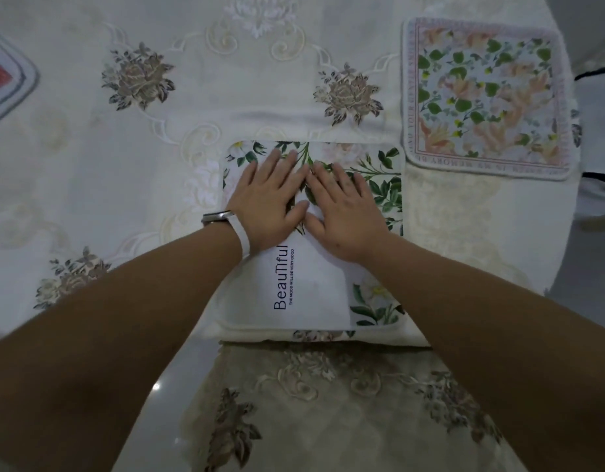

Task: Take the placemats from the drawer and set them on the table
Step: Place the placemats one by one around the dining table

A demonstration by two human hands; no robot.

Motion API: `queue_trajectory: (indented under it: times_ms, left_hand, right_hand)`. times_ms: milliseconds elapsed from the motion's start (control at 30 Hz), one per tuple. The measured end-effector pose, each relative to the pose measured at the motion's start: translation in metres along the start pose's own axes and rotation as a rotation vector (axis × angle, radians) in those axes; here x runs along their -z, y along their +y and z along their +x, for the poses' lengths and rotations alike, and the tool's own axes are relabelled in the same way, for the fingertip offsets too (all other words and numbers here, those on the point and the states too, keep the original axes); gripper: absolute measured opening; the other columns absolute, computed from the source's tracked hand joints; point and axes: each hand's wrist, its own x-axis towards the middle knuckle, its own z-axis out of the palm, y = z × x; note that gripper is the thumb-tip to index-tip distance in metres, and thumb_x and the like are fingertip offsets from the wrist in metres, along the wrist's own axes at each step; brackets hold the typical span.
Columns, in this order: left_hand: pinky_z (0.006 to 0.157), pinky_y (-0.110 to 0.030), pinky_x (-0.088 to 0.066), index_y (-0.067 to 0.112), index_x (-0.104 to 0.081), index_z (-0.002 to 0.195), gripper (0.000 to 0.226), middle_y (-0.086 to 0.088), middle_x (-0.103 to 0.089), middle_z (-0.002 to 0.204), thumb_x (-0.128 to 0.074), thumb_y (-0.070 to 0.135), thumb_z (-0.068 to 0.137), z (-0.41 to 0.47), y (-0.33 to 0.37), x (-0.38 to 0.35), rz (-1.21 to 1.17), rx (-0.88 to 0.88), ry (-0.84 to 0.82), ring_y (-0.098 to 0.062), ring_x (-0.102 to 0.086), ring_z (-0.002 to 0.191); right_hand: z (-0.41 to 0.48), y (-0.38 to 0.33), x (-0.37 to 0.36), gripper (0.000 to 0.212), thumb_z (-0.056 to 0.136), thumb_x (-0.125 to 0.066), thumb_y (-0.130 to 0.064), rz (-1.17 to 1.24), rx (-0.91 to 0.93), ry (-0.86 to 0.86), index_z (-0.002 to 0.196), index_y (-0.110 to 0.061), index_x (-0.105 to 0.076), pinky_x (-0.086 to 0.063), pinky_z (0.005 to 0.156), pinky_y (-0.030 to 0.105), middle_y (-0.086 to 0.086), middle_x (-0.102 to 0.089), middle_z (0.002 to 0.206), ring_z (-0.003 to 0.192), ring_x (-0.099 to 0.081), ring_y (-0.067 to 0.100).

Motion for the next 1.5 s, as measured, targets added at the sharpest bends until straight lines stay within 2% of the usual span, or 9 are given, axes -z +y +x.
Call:
queue_trajectory:
  times_ms: [267, 467, 600, 767, 1000, 1100, 1200, 1267, 1500]
  left_hand:
    - [0.12, -0.049, -0.003, 0.034, -0.008, 0.156, 0.067, 0.003, -0.004, 0.165, -0.018, 0.062, 0.096, 0.028, -0.004, 0.005, -0.001, 0.067, 0.006, -0.021, 0.002, 0.151]
    - [0.12, -0.049, 0.0, 0.03, -0.006, 0.156, 0.073, 0.0, 0.001, 0.165, -0.017, 0.067, 0.094, 0.013, -0.007, 0.005, -0.086, 0.317, 0.034, -0.023, 0.006, 0.151]
    - [0.12, -0.051, -0.003, 0.026, -0.004, 0.156, 0.074, -0.001, 0.003, 0.165, -0.021, 0.064, 0.094, -0.008, -0.016, 0.004, -0.113, 0.396, 0.043, -0.024, 0.006, 0.151]
    - [0.12, -0.051, -0.002, 0.022, -0.001, 0.157, 0.075, -0.004, 0.004, 0.165, -0.021, 0.06, 0.096, -0.043, -0.016, 0.0, -0.121, 0.447, 0.028, -0.028, 0.006, 0.151]
    - [0.118, -0.054, -0.006, 0.017, -0.01, 0.157, 0.074, -0.008, -0.004, 0.165, -0.022, 0.059, 0.097, -0.108, 0.036, -0.016, -0.06, 0.326, 0.013, -0.03, 0.001, 0.151]
    - [0.118, -0.053, -0.005, 0.02, -0.015, 0.156, 0.07, -0.006, -0.008, 0.164, -0.025, 0.056, 0.097, -0.117, 0.058, -0.023, -0.056, 0.234, -0.005, -0.029, -0.002, 0.151]
    - [0.119, -0.051, -0.001, 0.02, -0.017, 0.156, 0.063, -0.004, -0.006, 0.164, -0.022, 0.047, 0.1, -0.121, 0.075, -0.029, -0.037, 0.093, -0.052, -0.027, 0.001, 0.151]
    - [0.119, -0.051, -0.005, 0.017, -0.023, 0.155, 0.061, -0.002, -0.01, 0.164, -0.021, 0.043, 0.1, -0.125, 0.078, -0.032, -0.031, 0.054, -0.061, -0.025, -0.004, 0.151]
    - [0.119, -0.05, -0.006, 0.022, -0.014, 0.157, 0.075, -0.003, -0.004, 0.164, -0.02, 0.066, 0.096, -0.137, 0.057, -0.03, 0.015, -0.094, -0.106, -0.023, -0.001, 0.151]
  right_hand:
    - [0.021, 0.025, 0.003, 0.07, 0.097, -0.026, -0.06, -0.025, -0.075, 0.079, 0.157, -0.025, -0.019, -0.007, 0.12, 0.051, 0.003, -0.013, 0.165, 0.151, -0.009, 0.029]
    - [0.012, 0.049, 0.008, 0.07, 0.097, -0.022, -0.059, 0.023, -0.242, 0.075, 0.157, -0.026, -0.009, 0.0, 0.121, 0.047, 0.002, -0.002, 0.166, 0.152, 0.001, 0.027]
    - [-0.011, 0.059, 0.007, 0.07, 0.098, -0.026, -0.056, 0.105, -0.355, 0.09, 0.158, -0.023, -0.01, 0.0, 0.122, 0.045, 0.004, -0.001, 0.166, 0.152, 0.004, 0.027]
    - [-0.049, 0.056, -0.001, 0.073, 0.099, -0.025, -0.054, 0.095, -0.382, 0.06, 0.158, -0.016, -0.007, 0.001, 0.122, 0.045, 0.007, 0.002, 0.166, 0.152, 0.003, 0.026]
    - [-0.099, 0.016, -0.013, 0.073, 0.098, -0.021, -0.054, 0.06, -0.352, 0.001, 0.158, -0.017, -0.003, 0.005, 0.121, 0.048, 0.007, 0.006, 0.165, 0.152, 0.008, 0.027]
    - [-0.116, -0.01, -0.019, 0.073, 0.097, -0.016, -0.056, 0.009, -0.242, -0.06, 0.158, -0.017, -0.002, 0.006, 0.121, 0.05, 0.006, 0.007, 0.165, 0.151, 0.01, 0.027]
    - [-0.127, -0.042, -0.029, 0.067, 0.1, -0.019, -0.052, -0.027, -0.095, -0.074, 0.157, -0.017, -0.018, -0.013, 0.12, 0.056, 0.007, -0.011, 0.164, 0.151, -0.008, 0.032]
    - [-0.129, -0.053, -0.032, 0.063, 0.1, -0.024, -0.047, -0.029, -0.071, -0.072, 0.154, -0.014, -0.028, -0.024, 0.116, 0.058, 0.007, -0.023, 0.162, 0.149, -0.02, 0.032]
    - [-0.143, -0.022, -0.034, 0.071, 0.097, -0.026, -0.063, -0.11, 0.086, -0.106, 0.157, -0.024, -0.021, -0.012, 0.12, 0.054, 0.003, -0.012, 0.165, 0.151, -0.01, 0.03]
